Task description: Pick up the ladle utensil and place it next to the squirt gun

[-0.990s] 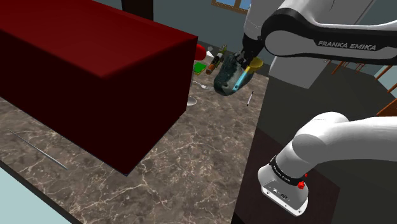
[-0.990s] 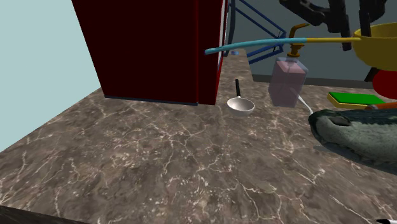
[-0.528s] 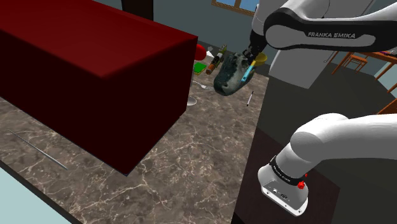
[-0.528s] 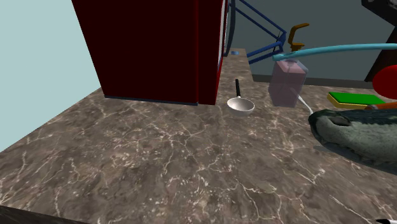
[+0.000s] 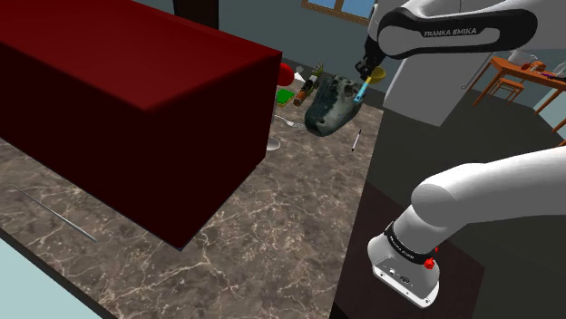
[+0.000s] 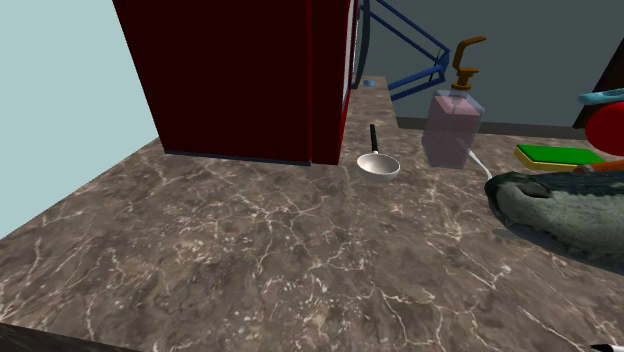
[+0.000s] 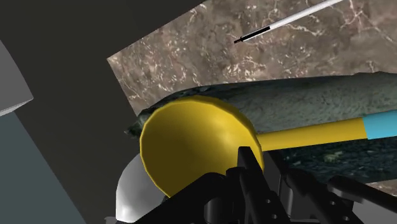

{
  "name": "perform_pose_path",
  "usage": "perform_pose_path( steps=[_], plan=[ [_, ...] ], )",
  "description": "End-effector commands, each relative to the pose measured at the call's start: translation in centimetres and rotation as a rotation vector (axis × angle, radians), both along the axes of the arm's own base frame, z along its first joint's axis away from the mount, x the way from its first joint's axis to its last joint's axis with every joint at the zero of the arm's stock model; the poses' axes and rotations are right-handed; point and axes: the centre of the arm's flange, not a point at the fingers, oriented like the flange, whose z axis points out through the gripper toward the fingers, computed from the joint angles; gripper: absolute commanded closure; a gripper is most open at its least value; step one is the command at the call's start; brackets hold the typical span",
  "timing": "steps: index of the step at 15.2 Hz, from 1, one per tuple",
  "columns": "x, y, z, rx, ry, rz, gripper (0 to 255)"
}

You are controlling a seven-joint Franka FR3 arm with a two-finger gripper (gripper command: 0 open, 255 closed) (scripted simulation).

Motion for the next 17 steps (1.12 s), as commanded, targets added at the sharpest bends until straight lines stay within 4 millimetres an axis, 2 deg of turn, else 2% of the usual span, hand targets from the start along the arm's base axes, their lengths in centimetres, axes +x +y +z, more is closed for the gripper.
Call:
perform_pose_path(
  steps=[1, 17],
  plan=[
    [0.8, -2.4, 0.0, -0.001, 0.0, 0.001, 255],
    [6.9, -22.7, 0.0, -0.001, 0.0, 0.001, 255]
  ],
)
